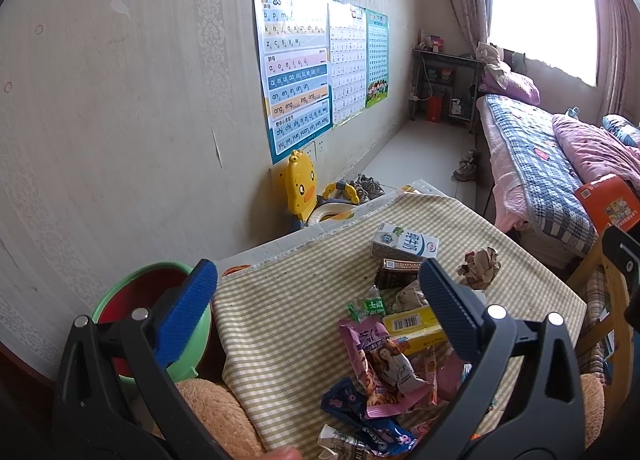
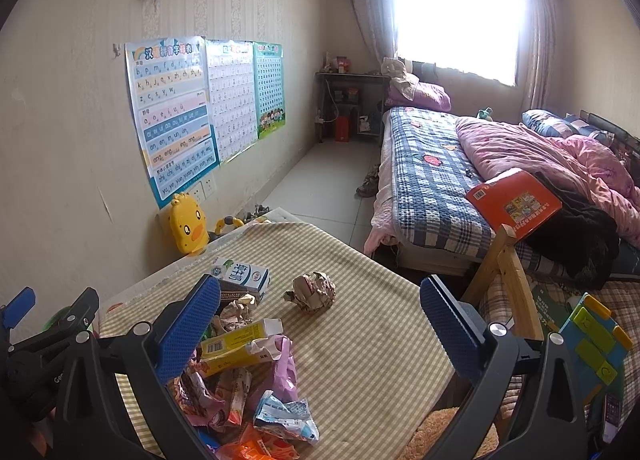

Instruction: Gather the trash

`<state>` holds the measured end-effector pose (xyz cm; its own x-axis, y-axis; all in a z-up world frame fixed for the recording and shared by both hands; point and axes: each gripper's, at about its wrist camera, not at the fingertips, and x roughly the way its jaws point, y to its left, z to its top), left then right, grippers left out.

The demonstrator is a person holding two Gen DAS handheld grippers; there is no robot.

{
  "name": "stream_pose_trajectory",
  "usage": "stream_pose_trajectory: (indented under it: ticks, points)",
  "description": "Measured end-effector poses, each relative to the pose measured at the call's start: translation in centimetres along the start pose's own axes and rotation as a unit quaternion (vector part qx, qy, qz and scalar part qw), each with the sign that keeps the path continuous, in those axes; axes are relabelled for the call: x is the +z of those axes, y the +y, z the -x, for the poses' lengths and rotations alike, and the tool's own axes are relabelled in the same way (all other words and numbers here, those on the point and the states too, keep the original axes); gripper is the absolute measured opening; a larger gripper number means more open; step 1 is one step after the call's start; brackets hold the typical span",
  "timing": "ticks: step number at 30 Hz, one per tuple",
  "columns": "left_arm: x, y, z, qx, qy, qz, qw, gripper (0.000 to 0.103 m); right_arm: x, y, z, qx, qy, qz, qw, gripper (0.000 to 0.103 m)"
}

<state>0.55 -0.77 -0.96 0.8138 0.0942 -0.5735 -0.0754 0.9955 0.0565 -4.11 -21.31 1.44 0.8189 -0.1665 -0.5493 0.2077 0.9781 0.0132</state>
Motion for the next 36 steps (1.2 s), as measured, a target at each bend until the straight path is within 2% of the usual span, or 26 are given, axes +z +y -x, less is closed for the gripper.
stream_pose_trajectory:
  ticks: [8,13,16,19,22,25,28,32,36]
  points:
    - [-0.1,0.1,-0.2,0.001,-0.005,0.003,1.0000,0.099,-0.2,0.0,-0.5,0.001,0.008,0.001,1.000,0.096]
    - [-0.2,0.1,-0.4,-0.007,-0.024,-0.002,0.9997,0.099,-0.5,0.0,-1.4,0.002,0.020,0.001,1.000,0.096]
    - [-0.3,-0.2,-0.7,-0.013,-0.015,-0.012,0.9997,0.099,-0.7,-0.1,-1.9,0.001,0.026,-0.002,1.000,0.096]
    - [-0.7,-0.4,-1.6,-0.024,0.020,-0.032,0.9990,0.099,-0.9,-0.7,-2.6,0.002,0.033,-0.004,0.999,0.096]
    - [-1.8,-0.6,-2.7,-0.007,0.050,-0.061,0.9969,0.099,-1.5,-1.4,-3.6,0.001,0.043,-0.003,0.999,0.096]
    - [-3.9,-1.4,-4.1,0.003,0.076,-0.113,0.9907,0.099,-2.8,-2.4,-5.2,-0.002,0.065,0.005,0.998,0.096]
    - [-6.4,-2.4,-6.3,-0.060,0.138,-0.119,0.9814,0.099,-4.2,-3.3,-6.9,0.008,0.094,0.005,0.996,0.096]
    - [-8.0,-4.4,-9.7,-0.107,0.191,-0.101,0.9706,0.096,-5.8,-3.9,-8.6,0.015,0.127,0.017,0.992,0.096]
    - [-8.4,-6.5,-11.9,-0.116,0.212,-0.091,0.9662,0.095,-6.7,-4.0,-9.8,0.044,0.146,0.015,0.988,0.096]
